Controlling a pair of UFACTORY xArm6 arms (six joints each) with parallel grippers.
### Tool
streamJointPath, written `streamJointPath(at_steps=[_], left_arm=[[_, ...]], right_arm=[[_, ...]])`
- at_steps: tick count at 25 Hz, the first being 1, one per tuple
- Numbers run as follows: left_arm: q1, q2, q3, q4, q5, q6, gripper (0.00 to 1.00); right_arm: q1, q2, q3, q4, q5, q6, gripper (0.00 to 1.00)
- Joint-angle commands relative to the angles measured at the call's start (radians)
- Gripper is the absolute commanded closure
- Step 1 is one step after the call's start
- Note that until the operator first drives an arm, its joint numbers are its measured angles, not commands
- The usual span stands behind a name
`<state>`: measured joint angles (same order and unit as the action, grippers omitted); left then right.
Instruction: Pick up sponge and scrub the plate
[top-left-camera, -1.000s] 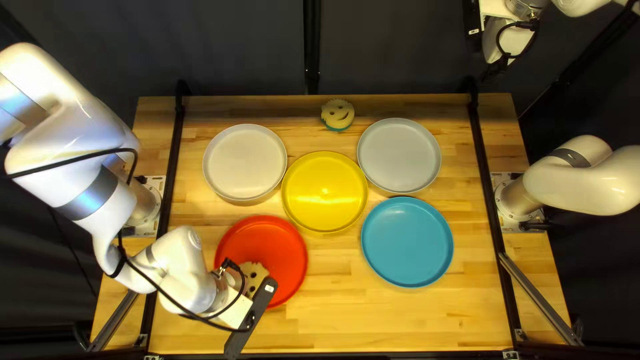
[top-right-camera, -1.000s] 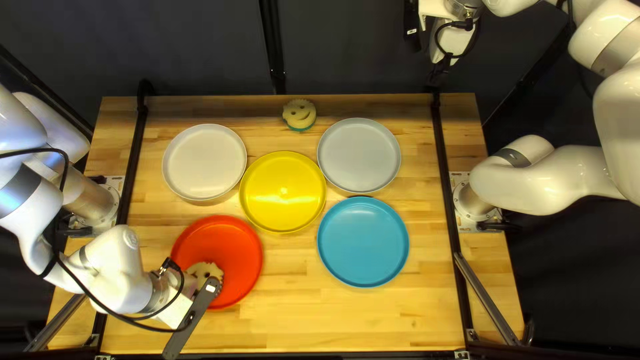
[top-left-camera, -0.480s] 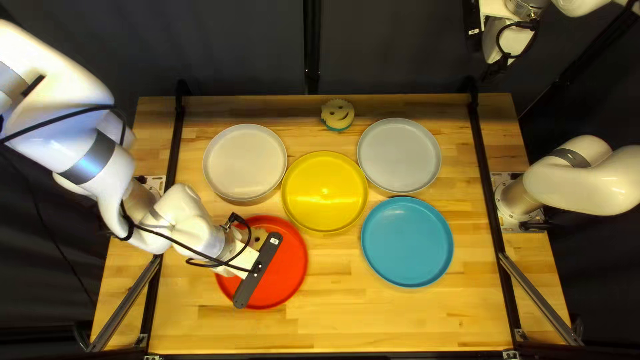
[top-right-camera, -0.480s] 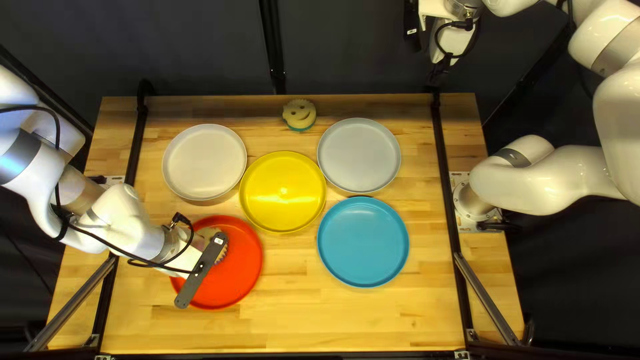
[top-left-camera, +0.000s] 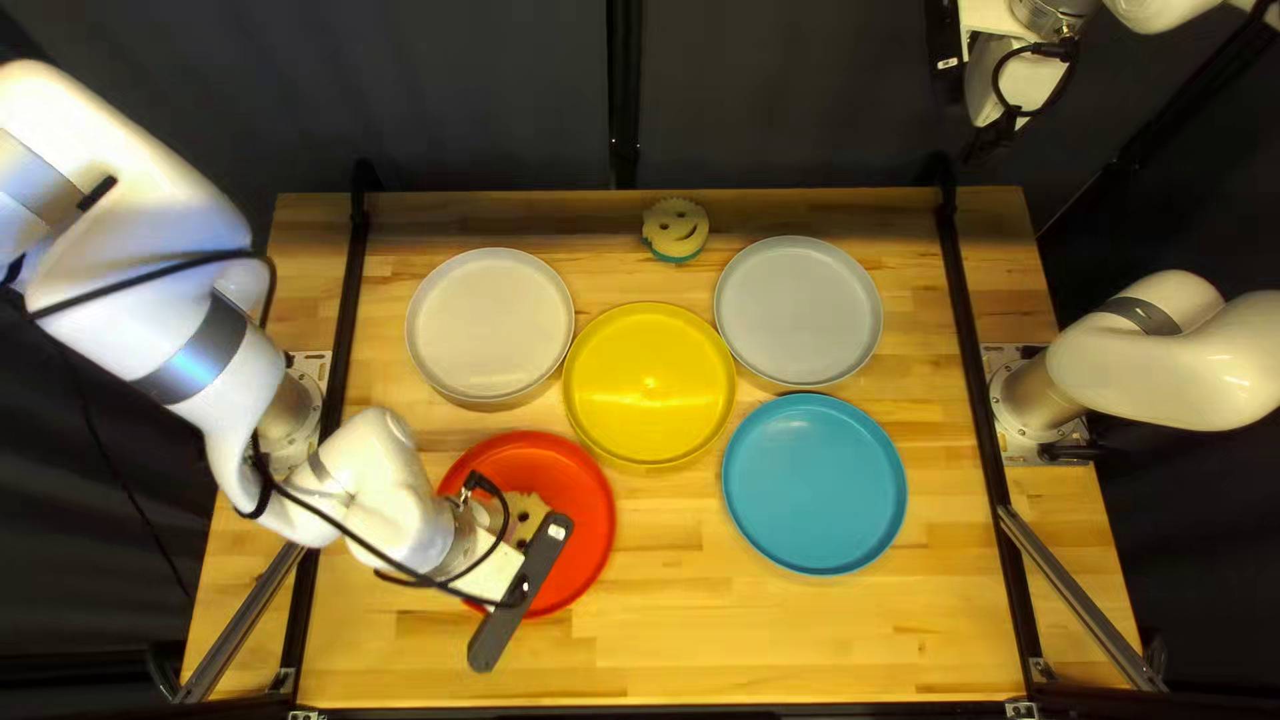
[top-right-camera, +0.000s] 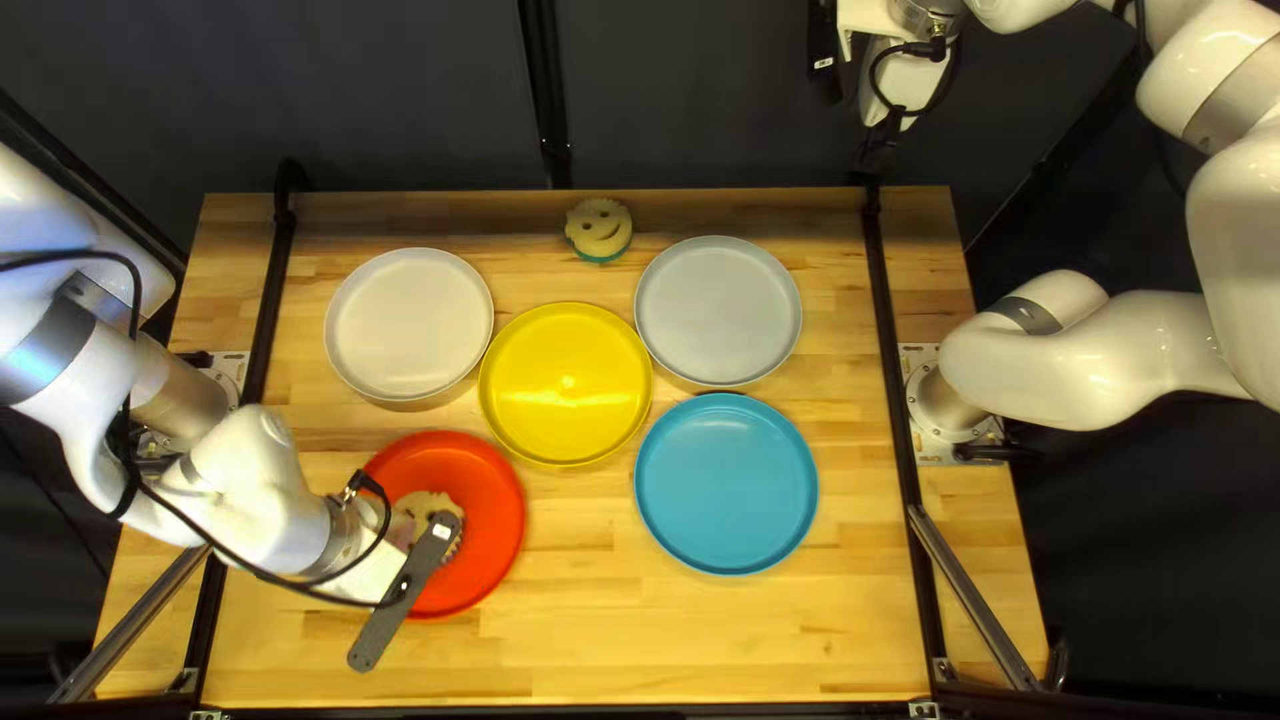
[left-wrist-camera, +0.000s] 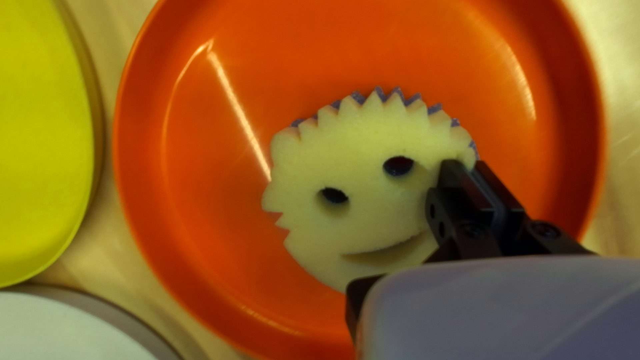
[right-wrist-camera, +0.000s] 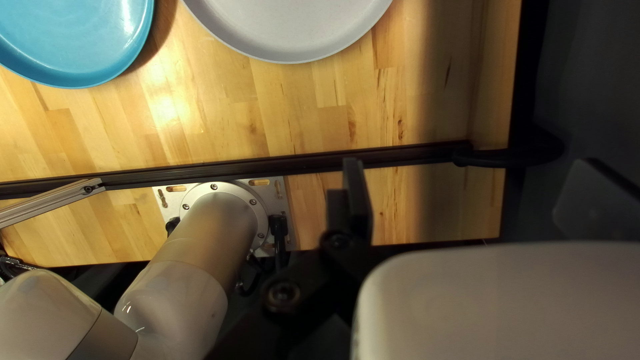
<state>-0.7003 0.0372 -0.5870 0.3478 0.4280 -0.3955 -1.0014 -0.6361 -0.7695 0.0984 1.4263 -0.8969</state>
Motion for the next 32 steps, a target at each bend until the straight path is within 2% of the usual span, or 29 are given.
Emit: streamJointPath(at_steps=[1,10,16,24,28,32], left_arm=[[0.016,-0.008,0.017,0.001,-0.01,0.016,1.0],[0.177,-0.08,0.105,-0.04,-0.048,0.2,1.0],[0.253,-0.07,0.096,-0.048,-0.064,0.284,1.0],[0.172,-0.027,0.065,0.007,-0.071,0.17,1.0],[0.08,0.012,0.029,0.037,-0.057,0.066,1.0],[0.002,0.007,0.015,0.036,-0.017,-0.008,1.0]], right_arm=[[0.0,0.0,0.0,0.0,0.0,0.0,0.0],[0.0,0.0,0.0,0.0,0.0,0.0,0.0],[0.0,0.0,0.0,0.0,0.0,0.0,0.0],[0.0,0.0,0.0,0.0,0.0,0.0,0.0],[0.0,0.0,0.0,0.0,0.0,0.0,0.0],[0.0,0.0,0.0,0.0,0.0,0.0,0.0]])
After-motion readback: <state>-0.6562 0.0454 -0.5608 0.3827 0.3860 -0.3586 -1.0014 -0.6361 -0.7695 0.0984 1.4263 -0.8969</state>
